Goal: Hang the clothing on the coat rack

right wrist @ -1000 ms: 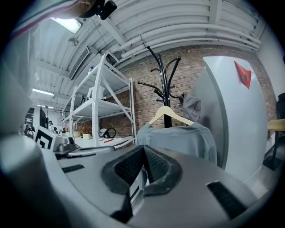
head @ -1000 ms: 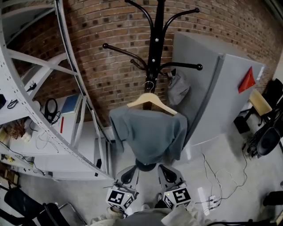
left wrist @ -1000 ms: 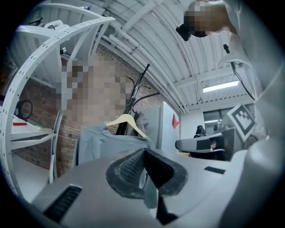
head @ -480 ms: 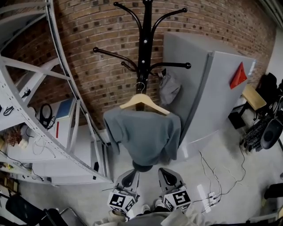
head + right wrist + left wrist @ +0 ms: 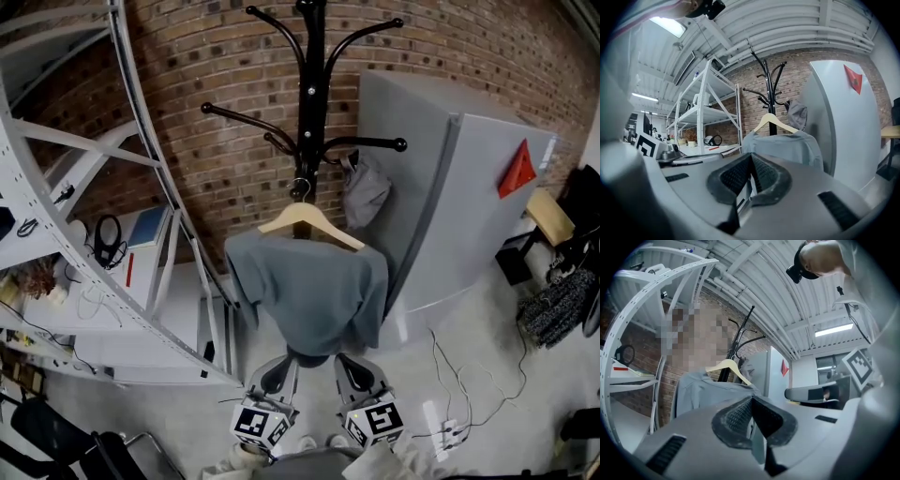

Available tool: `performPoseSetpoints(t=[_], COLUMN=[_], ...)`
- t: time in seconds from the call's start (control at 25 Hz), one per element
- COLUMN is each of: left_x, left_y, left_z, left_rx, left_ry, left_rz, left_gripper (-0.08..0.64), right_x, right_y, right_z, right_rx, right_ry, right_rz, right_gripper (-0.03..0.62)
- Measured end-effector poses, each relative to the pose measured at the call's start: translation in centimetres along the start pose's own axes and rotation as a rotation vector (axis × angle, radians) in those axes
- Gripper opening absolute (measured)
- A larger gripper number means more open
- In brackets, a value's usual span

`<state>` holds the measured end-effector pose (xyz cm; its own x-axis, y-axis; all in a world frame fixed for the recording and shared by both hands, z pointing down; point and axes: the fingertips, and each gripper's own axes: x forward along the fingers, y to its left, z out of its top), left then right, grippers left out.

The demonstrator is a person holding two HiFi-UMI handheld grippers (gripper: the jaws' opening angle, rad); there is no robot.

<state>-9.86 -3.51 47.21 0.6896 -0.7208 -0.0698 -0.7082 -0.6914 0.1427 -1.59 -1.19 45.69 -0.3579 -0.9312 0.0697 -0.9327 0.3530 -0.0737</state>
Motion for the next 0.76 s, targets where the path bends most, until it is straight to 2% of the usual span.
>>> performPoseSetpoints(t=[0.4, 0.76], left_x=[1.5, 2.5], left_y=[0.1, 0.1], left_z=[1.2, 0.0], left_rx=[0.044, 0.027], left_ry=[-0.012, -0.014], left_rz=[0.028, 0.032], left_gripper=[0.008, 0.008], right_x=[0.9, 1.3], right_y=[-1.3, -2.3], right_z=[1.0, 0.9], right_rx=[-0.002, -0.002], right_ry=[-0.037, -0.031], right_rz=[0.028, 0.044], right_gripper=[0.023, 0.023])
